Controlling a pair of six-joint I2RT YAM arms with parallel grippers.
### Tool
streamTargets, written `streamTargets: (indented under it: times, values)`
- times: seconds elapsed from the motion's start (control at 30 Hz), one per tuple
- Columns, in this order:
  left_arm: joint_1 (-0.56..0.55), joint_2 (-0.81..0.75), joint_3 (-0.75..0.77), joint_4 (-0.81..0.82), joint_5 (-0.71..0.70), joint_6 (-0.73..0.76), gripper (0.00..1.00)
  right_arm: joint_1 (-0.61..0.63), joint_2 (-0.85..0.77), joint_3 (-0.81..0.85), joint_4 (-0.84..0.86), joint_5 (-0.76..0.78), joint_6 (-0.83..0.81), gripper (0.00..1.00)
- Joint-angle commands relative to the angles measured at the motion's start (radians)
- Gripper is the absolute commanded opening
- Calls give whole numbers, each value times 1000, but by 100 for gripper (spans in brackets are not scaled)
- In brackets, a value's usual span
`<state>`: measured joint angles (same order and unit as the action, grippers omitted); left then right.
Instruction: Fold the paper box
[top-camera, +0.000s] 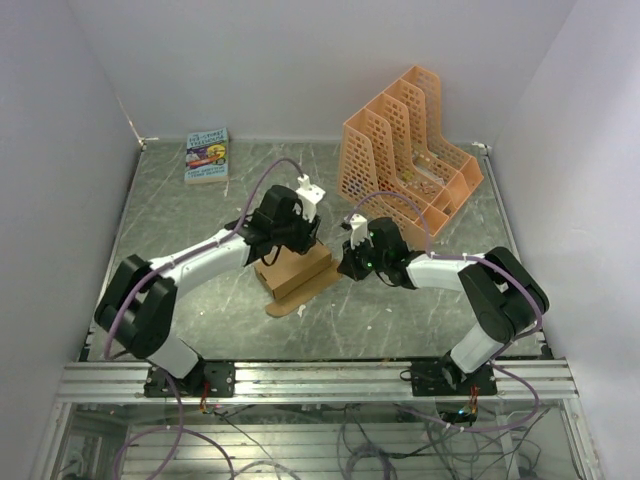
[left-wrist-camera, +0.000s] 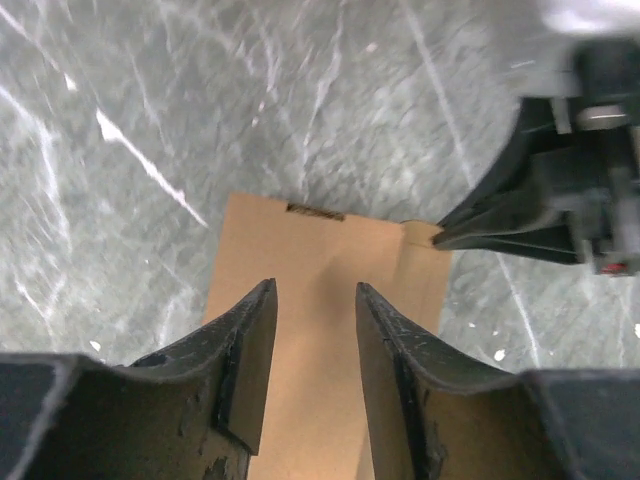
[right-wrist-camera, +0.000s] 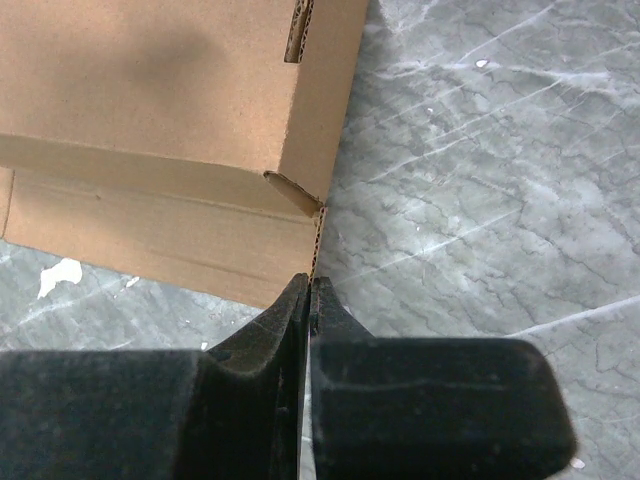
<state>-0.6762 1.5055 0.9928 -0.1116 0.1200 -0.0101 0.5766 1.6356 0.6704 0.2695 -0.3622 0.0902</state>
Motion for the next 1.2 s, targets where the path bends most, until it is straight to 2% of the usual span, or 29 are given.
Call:
streamTargets:
  times: [0.0,0.57,1.17]
  values:
    - [48,91,20,-67,81,-123,47,3,2,19,2,8,-17,0]
    - [52,228,111,-172,37,-99,48,46,-14,37,-43,34,-80,1]
    - [76,304,146,-229,123,-58,47,92,-5,79,-88,102,-162,3]
